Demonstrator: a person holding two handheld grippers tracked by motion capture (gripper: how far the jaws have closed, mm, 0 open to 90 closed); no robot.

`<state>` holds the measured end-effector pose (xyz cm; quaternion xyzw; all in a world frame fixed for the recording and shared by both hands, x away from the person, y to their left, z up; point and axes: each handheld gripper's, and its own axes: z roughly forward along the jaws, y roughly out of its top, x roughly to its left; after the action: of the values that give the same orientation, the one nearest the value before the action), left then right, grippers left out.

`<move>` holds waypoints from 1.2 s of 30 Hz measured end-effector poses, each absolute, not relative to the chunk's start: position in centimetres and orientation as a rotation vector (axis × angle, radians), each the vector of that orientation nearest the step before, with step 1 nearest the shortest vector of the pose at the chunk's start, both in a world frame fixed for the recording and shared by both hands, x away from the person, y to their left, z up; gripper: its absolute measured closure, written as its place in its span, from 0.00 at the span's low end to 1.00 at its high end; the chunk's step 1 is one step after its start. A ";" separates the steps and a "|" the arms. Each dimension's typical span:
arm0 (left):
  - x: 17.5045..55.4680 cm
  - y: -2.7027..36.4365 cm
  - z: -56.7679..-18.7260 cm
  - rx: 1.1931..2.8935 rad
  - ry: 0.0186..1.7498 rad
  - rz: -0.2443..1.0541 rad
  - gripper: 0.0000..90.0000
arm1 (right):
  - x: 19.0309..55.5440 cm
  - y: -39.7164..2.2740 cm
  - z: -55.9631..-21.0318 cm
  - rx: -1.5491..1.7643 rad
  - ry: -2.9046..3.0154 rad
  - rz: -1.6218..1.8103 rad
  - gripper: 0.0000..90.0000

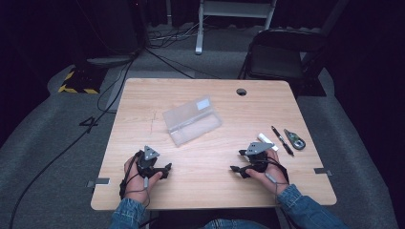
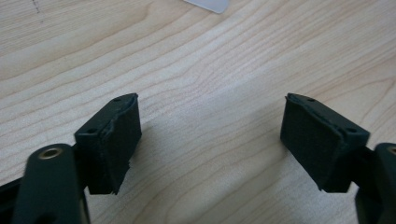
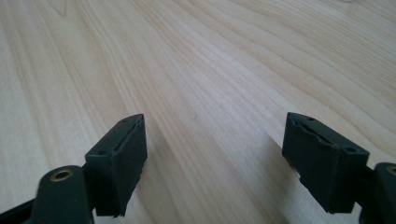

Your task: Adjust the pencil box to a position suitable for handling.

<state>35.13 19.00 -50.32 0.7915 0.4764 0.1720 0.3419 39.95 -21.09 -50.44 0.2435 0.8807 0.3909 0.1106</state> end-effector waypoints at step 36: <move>39.2 20.1 -45.0 1.900 1.298 0.531 0.31 | 38.4 -22.2 -50.5 0.688 2.601 1.161 0.25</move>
<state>39.24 20.05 -45.05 0.7442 0.5084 0.2081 0.3800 38.40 -22.18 -50.47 0.2333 0.8826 0.3942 0.1056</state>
